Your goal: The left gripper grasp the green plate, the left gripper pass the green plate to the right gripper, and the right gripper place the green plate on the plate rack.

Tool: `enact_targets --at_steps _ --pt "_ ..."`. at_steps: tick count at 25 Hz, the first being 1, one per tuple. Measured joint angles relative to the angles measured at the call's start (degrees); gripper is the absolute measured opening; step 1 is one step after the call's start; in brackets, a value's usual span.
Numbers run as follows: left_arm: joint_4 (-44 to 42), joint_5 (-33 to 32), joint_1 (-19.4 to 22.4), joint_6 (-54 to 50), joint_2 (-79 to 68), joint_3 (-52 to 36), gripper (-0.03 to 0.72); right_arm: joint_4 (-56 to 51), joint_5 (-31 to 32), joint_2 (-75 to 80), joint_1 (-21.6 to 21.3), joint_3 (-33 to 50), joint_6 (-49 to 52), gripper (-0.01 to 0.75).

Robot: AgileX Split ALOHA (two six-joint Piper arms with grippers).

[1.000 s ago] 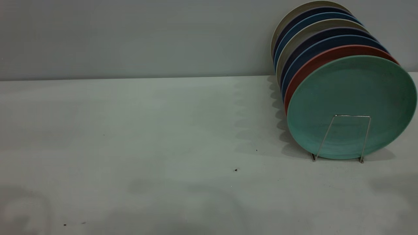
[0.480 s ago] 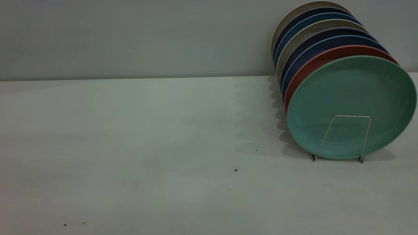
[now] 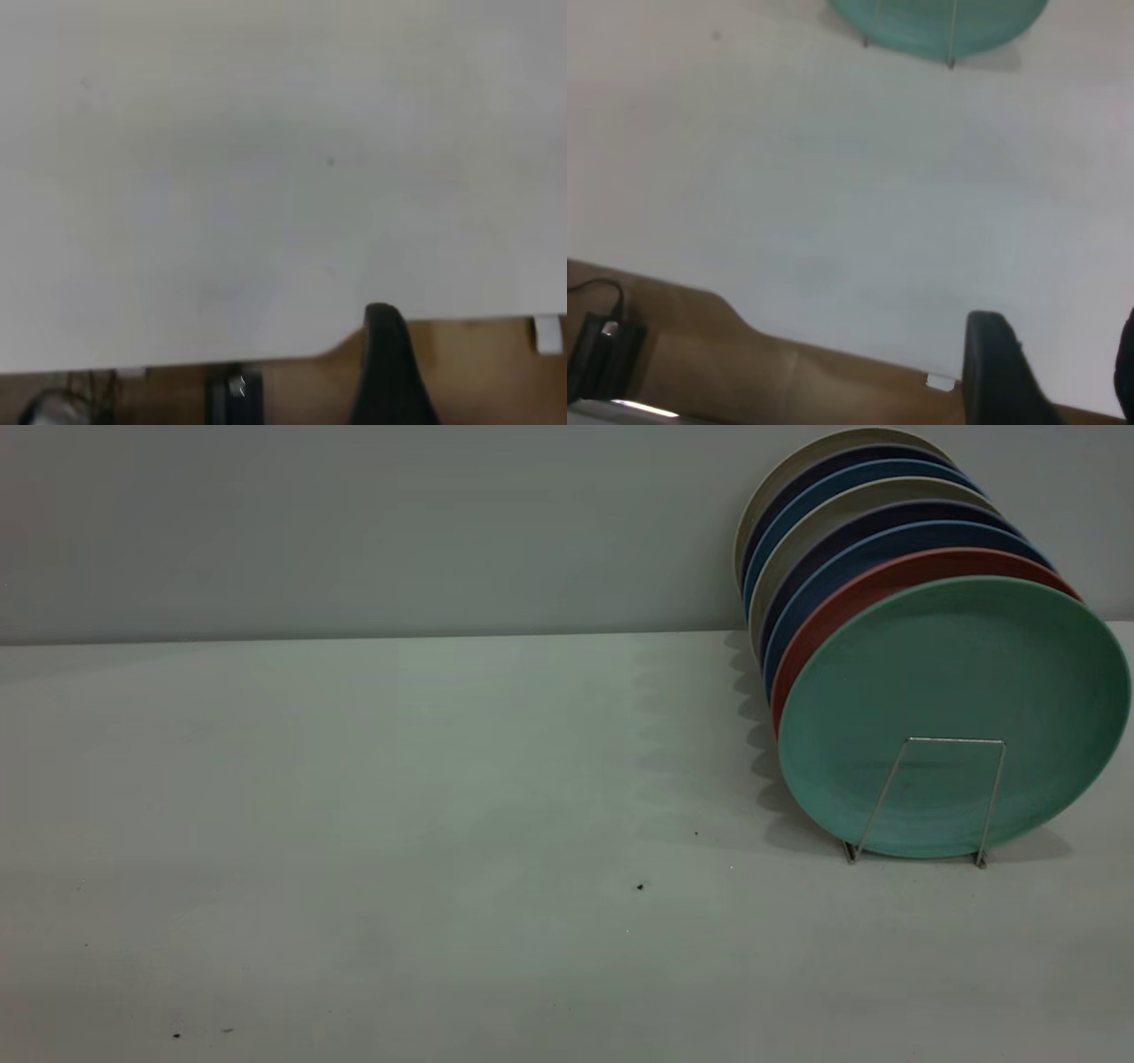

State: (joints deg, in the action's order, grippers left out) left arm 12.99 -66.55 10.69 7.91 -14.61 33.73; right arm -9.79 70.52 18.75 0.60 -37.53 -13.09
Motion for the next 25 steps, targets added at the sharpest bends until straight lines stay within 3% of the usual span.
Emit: enact_targets --at_steps 7,14,25 --pt "-1.93 0.17 -2.57 0.00 8.30 -4.21 0.528 0.68 -3.81 -9.78 0.00 9.79 -2.45 0.340" --pt "-5.83 0.92 -7.28 0.05 12.13 -5.41 0.527 1.22 -4.82 -12.57 0.00 10.00 -1.91 0.340" --pt "-7.29 1.32 -9.03 -0.06 12.50 -5.70 0.512 1.29 -4.87 -12.57 0.00 10.00 -1.89 0.302"
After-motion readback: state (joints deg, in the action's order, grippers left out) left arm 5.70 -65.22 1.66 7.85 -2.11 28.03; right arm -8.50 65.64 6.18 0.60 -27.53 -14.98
